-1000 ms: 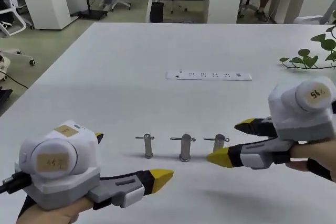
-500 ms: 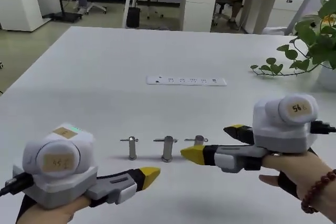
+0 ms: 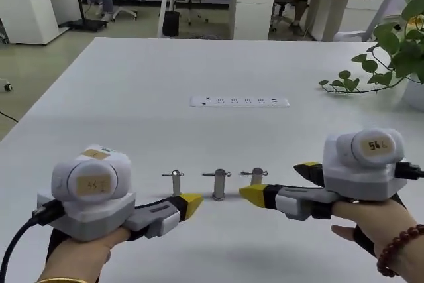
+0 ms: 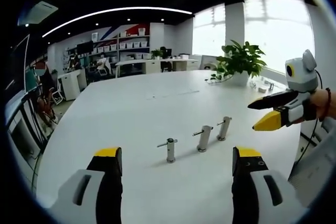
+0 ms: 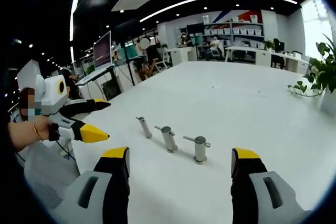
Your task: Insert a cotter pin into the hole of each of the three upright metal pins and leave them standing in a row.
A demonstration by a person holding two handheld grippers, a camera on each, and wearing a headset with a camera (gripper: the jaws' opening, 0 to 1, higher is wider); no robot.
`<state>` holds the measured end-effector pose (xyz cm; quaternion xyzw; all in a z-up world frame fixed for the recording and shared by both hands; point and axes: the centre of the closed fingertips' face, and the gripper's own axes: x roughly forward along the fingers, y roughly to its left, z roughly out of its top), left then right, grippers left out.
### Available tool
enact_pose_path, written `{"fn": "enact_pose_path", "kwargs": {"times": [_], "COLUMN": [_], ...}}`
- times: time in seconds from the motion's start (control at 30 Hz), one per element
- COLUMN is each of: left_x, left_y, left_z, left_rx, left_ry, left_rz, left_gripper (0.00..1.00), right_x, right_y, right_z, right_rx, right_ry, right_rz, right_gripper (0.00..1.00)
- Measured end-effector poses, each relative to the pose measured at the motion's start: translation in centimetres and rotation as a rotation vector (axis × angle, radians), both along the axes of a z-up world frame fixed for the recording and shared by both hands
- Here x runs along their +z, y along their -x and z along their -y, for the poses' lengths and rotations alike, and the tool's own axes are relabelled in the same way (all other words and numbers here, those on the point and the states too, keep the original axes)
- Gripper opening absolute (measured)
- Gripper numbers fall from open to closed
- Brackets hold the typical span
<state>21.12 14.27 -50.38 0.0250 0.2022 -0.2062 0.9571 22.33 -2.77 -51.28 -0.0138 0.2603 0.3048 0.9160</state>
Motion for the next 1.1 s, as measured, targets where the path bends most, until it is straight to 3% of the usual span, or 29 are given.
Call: {"fn": "enact_pose_path", "kwargs": {"times": [0.13,0.37,0.47,1.1], "left_x": [0.0,-0.1,-0.2,-0.5], "left_y": [0.0,0.0,0.0,0.6], "left_z": [-0.3,-0.3,-0.2,-0.7], "left_rx": [0.008,-0.005,-0.007,0.004], "left_ry": [0.002,-0.009,-0.011,0.001], "left_rz": [-0.002,-0.002,-0.007,-0.026], "left_gripper": [0.85,0.85,0.85,0.83], "right_x": [-0.2,-0.5,-0.5,0.8], "right_y": [0.2,0.7,0.9,0.6], "right_z": [-0.2,0.2,0.0,-1.3], "right_rx": [-0.013,-0.035,-0.055,-0.047], "right_ry": [0.005,0.071,0.019,-0.041], "right_rz": [0.003,0.012,-0.003,0.015], "right_gripper": [0.77,0.74,0.75,0.75]}}
